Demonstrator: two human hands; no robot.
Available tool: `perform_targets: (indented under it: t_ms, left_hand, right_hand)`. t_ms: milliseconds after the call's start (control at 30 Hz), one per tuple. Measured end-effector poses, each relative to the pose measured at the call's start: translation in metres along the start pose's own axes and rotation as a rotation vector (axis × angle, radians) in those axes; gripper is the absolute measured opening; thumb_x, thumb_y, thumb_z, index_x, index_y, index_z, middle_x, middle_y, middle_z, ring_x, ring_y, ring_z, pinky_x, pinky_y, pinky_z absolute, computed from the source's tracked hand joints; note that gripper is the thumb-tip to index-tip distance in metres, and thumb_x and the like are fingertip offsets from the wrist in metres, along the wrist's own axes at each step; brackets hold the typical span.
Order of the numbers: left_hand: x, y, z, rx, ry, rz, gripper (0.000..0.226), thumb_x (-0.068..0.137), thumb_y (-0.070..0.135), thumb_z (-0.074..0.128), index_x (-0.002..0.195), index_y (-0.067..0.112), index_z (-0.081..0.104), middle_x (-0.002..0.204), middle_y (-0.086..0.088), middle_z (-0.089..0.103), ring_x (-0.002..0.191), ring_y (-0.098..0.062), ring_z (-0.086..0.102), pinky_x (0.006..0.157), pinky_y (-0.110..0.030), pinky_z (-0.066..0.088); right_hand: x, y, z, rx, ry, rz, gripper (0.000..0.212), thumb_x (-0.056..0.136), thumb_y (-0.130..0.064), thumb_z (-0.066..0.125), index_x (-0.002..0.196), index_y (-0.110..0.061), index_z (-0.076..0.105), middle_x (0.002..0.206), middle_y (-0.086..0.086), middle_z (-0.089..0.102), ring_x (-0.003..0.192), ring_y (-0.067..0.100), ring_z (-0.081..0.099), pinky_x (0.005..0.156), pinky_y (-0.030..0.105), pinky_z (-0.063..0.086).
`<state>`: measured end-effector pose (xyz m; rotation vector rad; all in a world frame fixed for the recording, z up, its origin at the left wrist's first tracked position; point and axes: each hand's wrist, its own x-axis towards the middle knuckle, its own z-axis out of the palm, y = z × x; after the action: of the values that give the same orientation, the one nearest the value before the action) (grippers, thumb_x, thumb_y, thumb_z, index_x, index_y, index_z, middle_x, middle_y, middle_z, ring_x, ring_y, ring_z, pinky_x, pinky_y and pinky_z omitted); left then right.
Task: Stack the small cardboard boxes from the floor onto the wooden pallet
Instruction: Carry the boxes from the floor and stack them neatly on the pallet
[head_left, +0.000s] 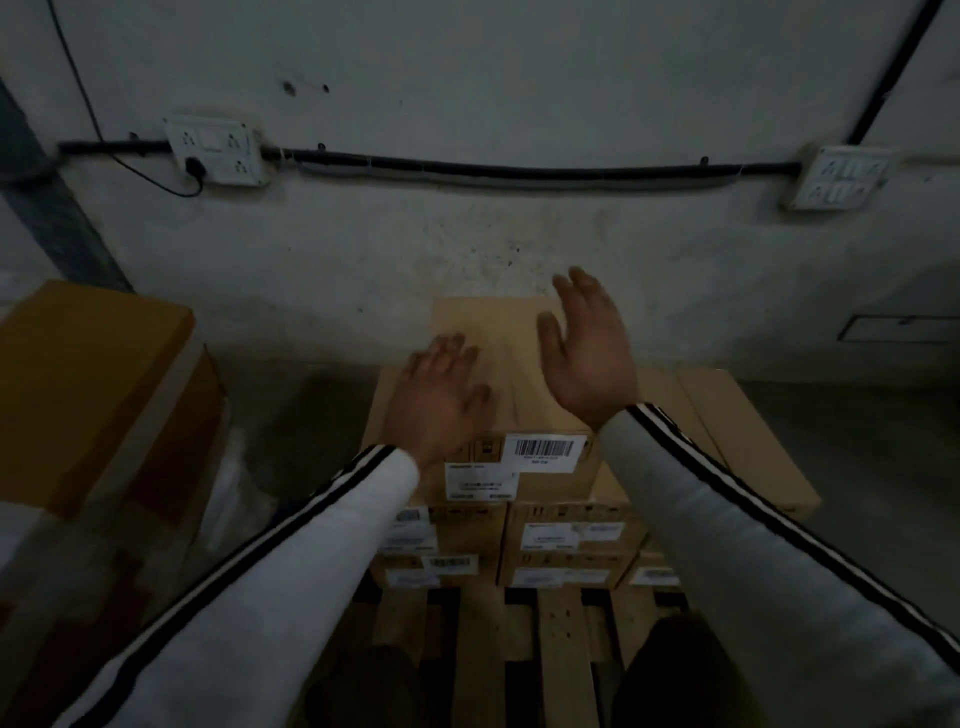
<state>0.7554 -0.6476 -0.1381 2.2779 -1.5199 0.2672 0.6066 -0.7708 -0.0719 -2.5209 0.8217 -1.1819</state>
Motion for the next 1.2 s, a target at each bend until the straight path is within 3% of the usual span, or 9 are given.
perform_targets:
  t_ms: [100, 200, 267, 533, 633, 733, 867, 1200]
  left_hand:
    - [0.005, -0.001, 0.014, 0.009, -0.260, -0.104, 0.065, 0.105, 0.051, 0.021, 0.161, 0.017, 0.018, 0.169, -0.004, 0.010, 0.156, -0.022, 0.008, 0.126, -0.046, 0.012]
    - [-0.001, -0.002, 0.020, 0.011, -0.239, -0.106, 0.063, 0.106, 0.048, 0.021, 0.161, 0.017, 0.018, 0.169, -0.003, 0.011, 0.155, -0.020, 0.009, 0.126, -0.043, 0.014]
    - [0.002, -0.001, 0.018, 0.010, -0.228, -0.120, 0.063, 0.106, 0.046, 0.022, 0.161, 0.016, 0.018, 0.169, -0.003, 0.010, 0.156, -0.020, 0.008, 0.126, -0.041, 0.012]
    - [0.000, 0.004, 0.008, -0.024, -0.260, -0.113, 0.066, 0.106, 0.050, 0.021, 0.161, 0.015, 0.013, 0.170, -0.004, 0.006, 0.156, -0.019, 0.002, 0.124, -0.035, 0.006]
    - [-0.002, 0.001, 0.007, -0.038, -0.289, -0.089, 0.091, 0.096, 0.074, 0.025, 0.162, 0.014, 0.009, 0.170, -0.004, 0.000, 0.156, -0.021, -0.003, 0.124, -0.036, 0.002]
    - [-0.001, -0.009, 0.005, -0.070, -0.387, -0.059, 0.126, 0.073, 0.091, 0.046, 0.161, 0.013, 0.001, 0.169, -0.003, -0.009, 0.155, -0.021, -0.011, 0.123, -0.038, -0.001]
    - [0.003, -0.015, 0.013, 0.000, -0.387, -0.009, 0.138, 0.065, 0.078, 0.072, 0.161, 0.013, -0.003, 0.169, -0.005, -0.012, 0.155, -0.025, -0.013, 0.120, -0.036, -0.003]
    - [0.004, -0.013, 0.012, 0.014, -0.364, 0.014, 0.135, 0.066, 0.070, 0.078, 0.161, 0.013, 0.001, 0.169, -0.006, -0.009, 0.155, -0.026, -0.010, 0.122, -0.037, 0.000]
  right_hand:
    - [0.008, -0.004, 0.018, -0.194, -0.124, -0.109, 0.065, 0.103, -0.045, 0.026, 0.156, -0.009, 0.030, 0.165, 0.016, 0.023, 0.153, 0.034, 0.018, 0.123, 0.050, 0.015]
    - [-0.022, 0.030, 0.042, -0.441, -0.625, 0.013, 0.075, 0.102, -0.058, 0.009, 0.162, -0.014, 0.006, 0.169, 0.010, -0.001, 0.156, 0.028, 0.001, 0.125, 0.047, 0.004]
    - [-0.032, 0.044, 0.051, -0.472, -0.760, 0.071, 0.074, 0.102, -0.060, 0.009, 0.162, -0.016, 0.002, 0.170, 0.006, -0.003, 0.156, 0.025, -0.001, 0.126, 0.045, 0.003]
    - [-0.029, 0.038, 0.047, -0.456, -0.765, 0.070, 0.074, 0.103, -0.059, 0.011, 0.162, -0.015, 0.001, 0.170, 0.007, -0.004, 0.156, 0.025, -0.002, 0.126, 0.045, 0.002]
    - [-0.030, 0.039, 0.040, -0.435, -0.787, 0.020, 0.086, 0.095, -0.072, 0.008, 0.162, -0.017, 0.001, 0.169, 0.008, -0.005, 0.156, 0.026, -0.003, 0.125, 0.048, 0.002]
    - [-0.032, 0.045, 0.025, -0.419, -0.867, -0.090, 0.112, 0.072, -0.096, 0.005, 0.162, -0.029, 0.000, 0.169, 0.003, -0.007, 0.156, 0.024, -0.005, 0.125, 0.052, 0.000]
    - [-0.031, 0.056, 0.022, -0.444, -0.863, -0.154, 0.108, 0.072, -0.096, 0.018, 0.160, -0.038, -0.002, 0.169, -0.004, -0.009, 0.156, 0.021, -0.005, 0.124, 0.054, 0.000]
    - [-0.030, 0.056, 0.022, -0.441, -0.830, -0.161, 0.110, 0.069, -0.097, 0.014, 0.160, -0.037, 0.000, 0.170, -0.004, -0.004, 0.156, 0.021, -0.001, 0.124, 0.054, 0.003]
